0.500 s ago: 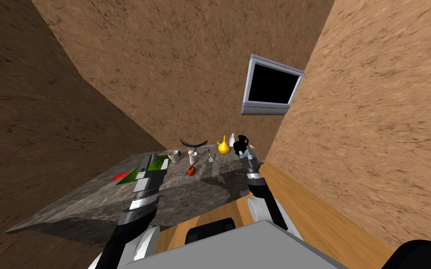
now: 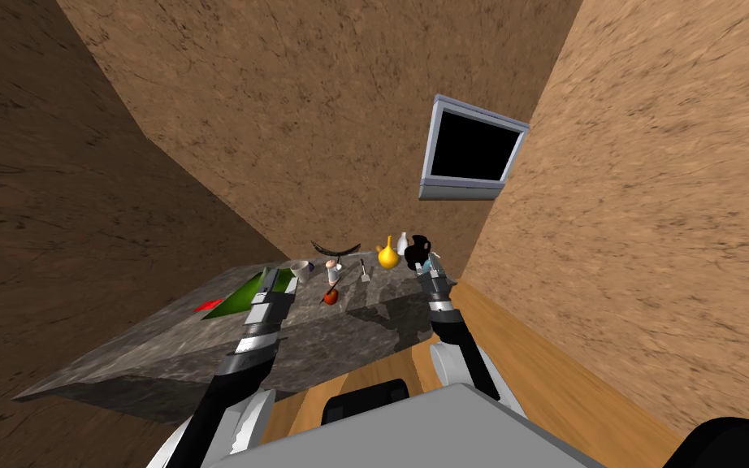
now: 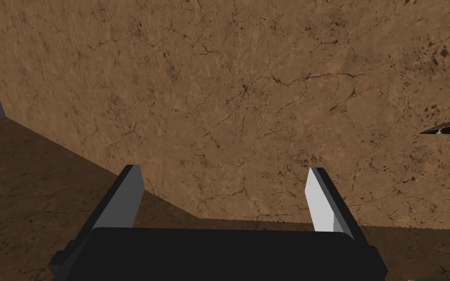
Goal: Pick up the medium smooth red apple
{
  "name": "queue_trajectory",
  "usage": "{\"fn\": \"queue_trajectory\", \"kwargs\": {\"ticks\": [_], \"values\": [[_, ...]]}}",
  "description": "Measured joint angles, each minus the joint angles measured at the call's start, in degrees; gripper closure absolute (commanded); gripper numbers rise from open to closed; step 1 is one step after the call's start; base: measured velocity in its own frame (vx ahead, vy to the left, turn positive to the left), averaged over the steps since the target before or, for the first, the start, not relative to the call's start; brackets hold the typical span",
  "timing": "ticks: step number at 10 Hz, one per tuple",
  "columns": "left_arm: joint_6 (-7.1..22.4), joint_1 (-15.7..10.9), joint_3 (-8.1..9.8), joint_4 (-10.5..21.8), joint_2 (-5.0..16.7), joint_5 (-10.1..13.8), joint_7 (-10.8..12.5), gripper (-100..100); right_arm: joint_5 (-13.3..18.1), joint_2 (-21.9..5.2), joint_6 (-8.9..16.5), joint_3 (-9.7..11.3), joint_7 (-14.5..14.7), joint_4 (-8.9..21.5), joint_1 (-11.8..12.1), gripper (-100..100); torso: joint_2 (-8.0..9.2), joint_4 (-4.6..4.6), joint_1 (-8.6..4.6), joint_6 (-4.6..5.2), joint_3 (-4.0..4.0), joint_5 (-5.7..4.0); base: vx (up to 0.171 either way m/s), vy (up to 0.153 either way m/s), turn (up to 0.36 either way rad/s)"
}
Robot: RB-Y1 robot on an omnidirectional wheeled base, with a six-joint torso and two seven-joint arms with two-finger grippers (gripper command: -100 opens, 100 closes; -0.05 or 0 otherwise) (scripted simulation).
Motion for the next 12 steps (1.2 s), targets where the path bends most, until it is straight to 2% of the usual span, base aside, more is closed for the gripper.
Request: {"fn": "queue_trajectory", "kwargs": {"ticks": [6, 12], "values": [[8.6, -3.5, 1.20, 1.9, 3.4, -0.1, 2.0, -100, 0.0, 0.0, 0.0, 0.0, 0.0, 0.0, 0.0, 0, 0.02, 0.01, -0.01, 0.00, 0.01, 0.00, -0.018, -0.033, 0.006], [17.8, -7.4, 2.15, 4.0, 5.8, -0.4, 4.0, -100, 0.0, 0.0, 0.0, 0.0, 0.0, 0.0, 0.0, 0, 0.03, 0.01, -0.06, 0.00, 0.02, -0.02, -0.017, -0.032, 0.003]]}}
